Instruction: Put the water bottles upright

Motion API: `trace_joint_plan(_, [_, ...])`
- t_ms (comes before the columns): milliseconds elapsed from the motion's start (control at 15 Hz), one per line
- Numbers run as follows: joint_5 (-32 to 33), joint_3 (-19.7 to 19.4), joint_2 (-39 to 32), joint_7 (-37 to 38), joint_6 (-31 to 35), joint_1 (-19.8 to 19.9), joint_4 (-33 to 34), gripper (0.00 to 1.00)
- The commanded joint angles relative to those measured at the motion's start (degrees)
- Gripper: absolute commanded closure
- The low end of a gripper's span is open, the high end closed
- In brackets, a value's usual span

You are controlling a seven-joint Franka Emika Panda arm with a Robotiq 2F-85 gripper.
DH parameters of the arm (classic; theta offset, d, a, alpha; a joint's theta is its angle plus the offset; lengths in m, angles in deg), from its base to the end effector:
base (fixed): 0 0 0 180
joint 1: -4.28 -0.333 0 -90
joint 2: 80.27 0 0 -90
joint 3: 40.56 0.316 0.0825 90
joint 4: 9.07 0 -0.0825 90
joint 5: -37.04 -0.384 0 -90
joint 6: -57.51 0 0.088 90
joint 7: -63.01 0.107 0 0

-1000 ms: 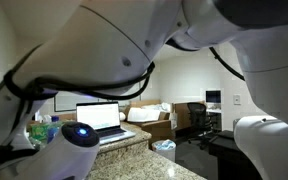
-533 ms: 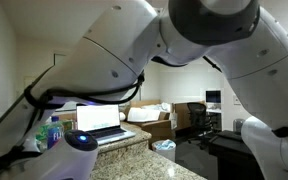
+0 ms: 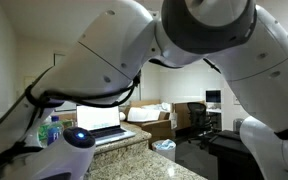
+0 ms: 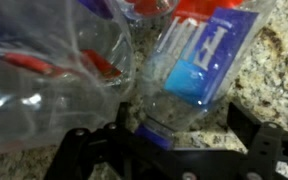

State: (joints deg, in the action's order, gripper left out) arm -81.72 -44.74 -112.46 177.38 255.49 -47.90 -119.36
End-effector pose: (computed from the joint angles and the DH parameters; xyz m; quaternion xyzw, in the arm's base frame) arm 0.4362 0.3335 0.2135 0.0768 0.9543 0.0988 0.2714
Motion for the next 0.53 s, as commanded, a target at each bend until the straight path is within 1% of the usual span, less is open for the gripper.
trace_joint_plan(0, [-3.7, -2.8, -1.1, -1.9, 0.0, -1.3, 0.3, 0.0])
trace_joint_plan(200, [-6.1, -5.0, -1.7, -1.8, 0.0, -2.6, 0.0, 0.0])
trace_joint_plan(467, [-9.9, -11.3, -2.0, -0.8, 0.0, -7.5, -1.0, 0.0])
